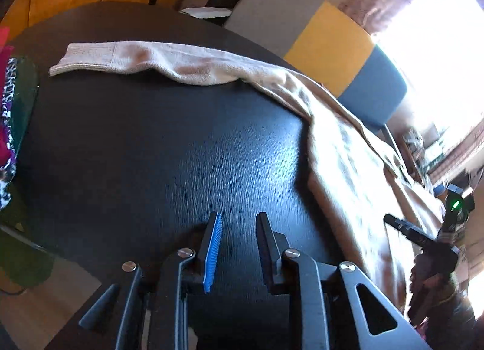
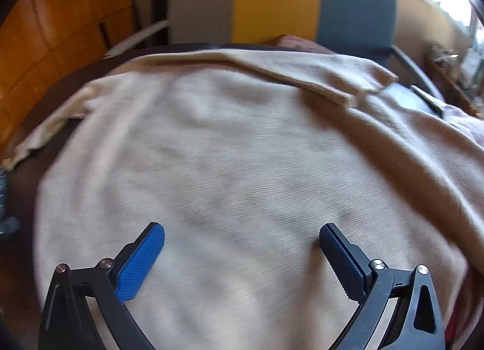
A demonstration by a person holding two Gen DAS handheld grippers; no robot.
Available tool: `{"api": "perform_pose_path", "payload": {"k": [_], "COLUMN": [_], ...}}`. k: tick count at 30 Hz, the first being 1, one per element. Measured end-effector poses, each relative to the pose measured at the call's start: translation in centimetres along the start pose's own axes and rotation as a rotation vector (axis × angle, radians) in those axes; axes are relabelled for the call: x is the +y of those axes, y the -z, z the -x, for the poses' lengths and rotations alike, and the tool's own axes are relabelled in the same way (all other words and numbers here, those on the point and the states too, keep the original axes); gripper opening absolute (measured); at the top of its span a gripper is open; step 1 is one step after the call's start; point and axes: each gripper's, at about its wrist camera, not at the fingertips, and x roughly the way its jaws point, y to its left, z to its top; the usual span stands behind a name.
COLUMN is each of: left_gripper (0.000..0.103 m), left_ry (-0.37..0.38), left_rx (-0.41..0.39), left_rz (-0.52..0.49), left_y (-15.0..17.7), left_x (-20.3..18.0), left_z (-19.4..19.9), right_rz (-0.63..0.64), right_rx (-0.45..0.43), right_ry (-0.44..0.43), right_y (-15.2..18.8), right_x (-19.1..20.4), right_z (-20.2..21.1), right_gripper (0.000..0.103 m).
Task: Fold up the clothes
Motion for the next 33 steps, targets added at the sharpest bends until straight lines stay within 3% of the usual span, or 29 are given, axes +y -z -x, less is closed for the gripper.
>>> {"api": "perform_pose_path", "payload": {"k": [4,7,12,16,21,26,31,33], "left_gripper": [0.023,0.024,0.026,0.026,0.027,0.027,0.027,0.027], "left_ry": [0.004,-0.004,-0.013,-0.011,-0.004,0.063,0.187,0.229], "left_rx": [0.003,0.008,0.012,0.017,0.033,0.071,0.12,0.141], "left_rz": [0.002,0.004,-0.015,-0.009,-0.04,-0.081,-0.225,-0.28], "left_y": [0.2,-0.4,0.0,0.2,0.7,1.3,2.3,2.6], "left_x": [0.0,-0.6,-0.8,-0.9,-1.7,-3.1,-7.7,-9.9], "left_z": [-0.3,-1.6,-1.1,-0.9,-0.9,-1.0,-1.6,-2.2], "right_rz": [0.158,0.293,0.464,0.527,0.513,0.332,-0.137,-0.298], "right_rx": [-0.041,-0.034,-0.043,-0.038,-0.065,-0.136,-0.044,-0.09], "right_ry": [-0.111,-0.157,-0.09,-0.012,0.077,0.176,-0.106,-0.26], "right_y": [1.5,3.6,5.8,6.2,6.5,4.4,3.2,4.0], "right_x": [5.8,7.8,11.3,10.6,8.5,2.2,-9.0,-12.7], "right_z": [2.8,4.0,4.6,3.2,3.3,4.2,1.2,0.6], "right_gripper": [0.103,0.103,0.103,0.103,0.103,0.103,0.103,0.103]}}
